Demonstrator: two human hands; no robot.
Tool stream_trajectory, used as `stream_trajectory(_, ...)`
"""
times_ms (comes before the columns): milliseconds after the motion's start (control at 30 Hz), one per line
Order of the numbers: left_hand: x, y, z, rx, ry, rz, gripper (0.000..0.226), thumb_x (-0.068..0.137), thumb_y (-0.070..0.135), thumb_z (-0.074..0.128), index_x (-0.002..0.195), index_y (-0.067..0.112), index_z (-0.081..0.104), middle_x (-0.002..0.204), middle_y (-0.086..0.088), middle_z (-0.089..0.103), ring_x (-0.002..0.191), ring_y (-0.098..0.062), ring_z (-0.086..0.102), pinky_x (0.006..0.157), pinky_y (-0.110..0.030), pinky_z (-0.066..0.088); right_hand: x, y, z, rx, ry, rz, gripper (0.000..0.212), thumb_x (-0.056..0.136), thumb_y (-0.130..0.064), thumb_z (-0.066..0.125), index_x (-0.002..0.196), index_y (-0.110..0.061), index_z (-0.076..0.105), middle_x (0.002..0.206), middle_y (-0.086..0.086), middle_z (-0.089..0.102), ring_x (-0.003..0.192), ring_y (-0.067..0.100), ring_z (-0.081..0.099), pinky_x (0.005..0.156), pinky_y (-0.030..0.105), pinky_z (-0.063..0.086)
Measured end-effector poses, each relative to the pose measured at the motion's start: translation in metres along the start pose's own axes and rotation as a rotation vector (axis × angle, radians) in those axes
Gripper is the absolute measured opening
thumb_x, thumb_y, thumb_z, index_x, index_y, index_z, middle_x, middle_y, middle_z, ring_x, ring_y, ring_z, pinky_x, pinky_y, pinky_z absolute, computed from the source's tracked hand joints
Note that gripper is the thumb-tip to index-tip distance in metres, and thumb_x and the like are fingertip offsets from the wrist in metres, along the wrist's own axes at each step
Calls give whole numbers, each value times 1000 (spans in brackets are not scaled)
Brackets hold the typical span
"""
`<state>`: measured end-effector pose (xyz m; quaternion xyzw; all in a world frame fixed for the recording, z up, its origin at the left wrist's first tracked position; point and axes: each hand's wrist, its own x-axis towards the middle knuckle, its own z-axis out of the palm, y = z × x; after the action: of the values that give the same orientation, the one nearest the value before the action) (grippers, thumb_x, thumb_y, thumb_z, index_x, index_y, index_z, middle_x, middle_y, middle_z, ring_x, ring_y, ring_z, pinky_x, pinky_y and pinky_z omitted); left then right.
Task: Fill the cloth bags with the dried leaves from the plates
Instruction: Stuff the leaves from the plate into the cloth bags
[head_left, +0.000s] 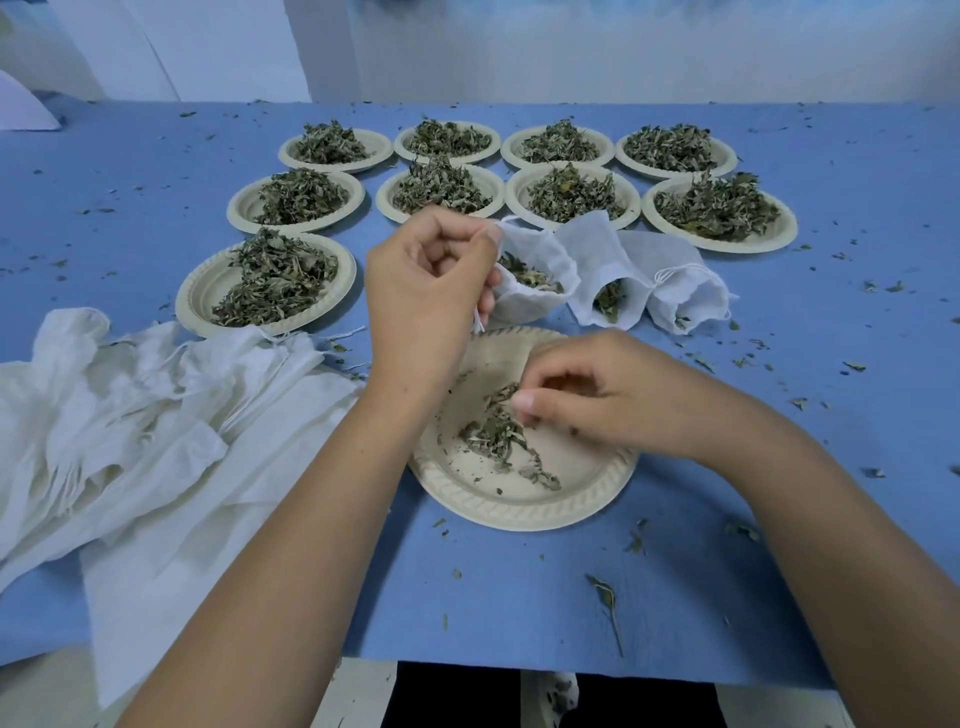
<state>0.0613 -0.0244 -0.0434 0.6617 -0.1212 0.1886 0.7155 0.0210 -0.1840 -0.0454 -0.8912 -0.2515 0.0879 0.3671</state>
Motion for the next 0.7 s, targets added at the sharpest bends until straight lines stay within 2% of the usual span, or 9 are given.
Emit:
stream_trajectory(67, 0, 0, 1, 5, -2, -5, 12, 90, 2, 63, 80, 6, 65, 55, 0, 61, 43, -11, 50, 44, -23, 43, 2, 4, -4, -77, 160, -32, 13, 82, -29, 70, 84, -16, 70, 82, -6, 62, 71, 8, 56, 68, 22, 44)
stream_trajectory(100, 0, 0, 1, 6, 0, -8, 12, 90, 2, 63, 79, 7, 65, 55, 0, 61, 43, -11, 50, 45, -23, 43, 2, 5, -7, -122, 175, -23, 16, 80, -29, 74, 91, -19, 69, 91, -7, 61, 78, 8, 55, 73, 22, 43)
stream_trajectory(200, 0, 1, 1, 6, -5, -14, 12, 90, 2, 63, 79, 7, 65, 54, 0, 61, 43, -12, 49, 44, -23, 43, 1, 7, -4, -271, -43, 15, 48, 78, -36, 75, 122, -31, 57, 125, -14, 49, 116, 2, 41, 100, 20, 33)
stream_trajectory(267, -1, 1, 1, 4, -16, -13, 12, 91, 2, 63, 80, 6, 65, 55, -1, 60, 43, -12, 49, 45, -23, 43, 1, 4, 3, -283, -137, -26, 53, 78, -34, 76, 127, -32, 55, 130, -16, 47, 123, 0, 34, 106, 18, 26)
stream_trajectory(333, -1, 1, 2, 7, -20, -11, 13, 91, 2, 63, 80, 6, 65, 55, -1, 60, 43, -12, 49, 45, -22, 43, 2, 3, 6, -210, -160, -76, 45, 77, -25, 78, 119, -31, 62, 125, -15, 51, 120, -1, 38, 104, 14, 27)
stream_trajectory(433, -1, 1, 1, 4, -20, -17, 13, 91, 3, 63, 80, 7, 65, 55, -1, 60, 43, -11, 49, 45, -21, 43, 1, 3, 3, -164, -150, -79, 32, 76, -11, 77, 103, -27, 71, 112, -14, 58, 103, -1, 51, 88, 10, 36)
stream_trajectory(533, -1, 1, 1, 10, -22, -19, 12, 91, 4, 63, 80, 7, 65, 56, -2, 61, 44, -12, 50, 45, -22, 43, 4, 4, 3, -207, -58, -63, 17, 78, -6, 75, 89, -19, 75, 92, -17, 61, 87, 1, 56, 83, 17, 41)
stream_trajectory(600, -1, 1, 1, 20, -26, -17, 12, 91, 4, 63, 80, 7, 65, 56, -1, 61, 44, -12, 50, 45, -22, 43, 5, 2, 3, -209, -20, -93, 10, 79, -5, 75, 83, -14, 75, 86, -13, 64, 83, 2, 59, 83, 20, 43)
stream_trajectory(700, 0, 1, 0, 22, -25, -16, 13, 91, 4, 64, 79, 9, 66, 55, 0, 60, 43, -12, 50, 45, -22, 43, 1, -4, -1, -15, 90, -161, 9, 77, -3, 75, 81, -11, 75, 85, -4, 70, 81, 10, 65, 80, 26, 50)
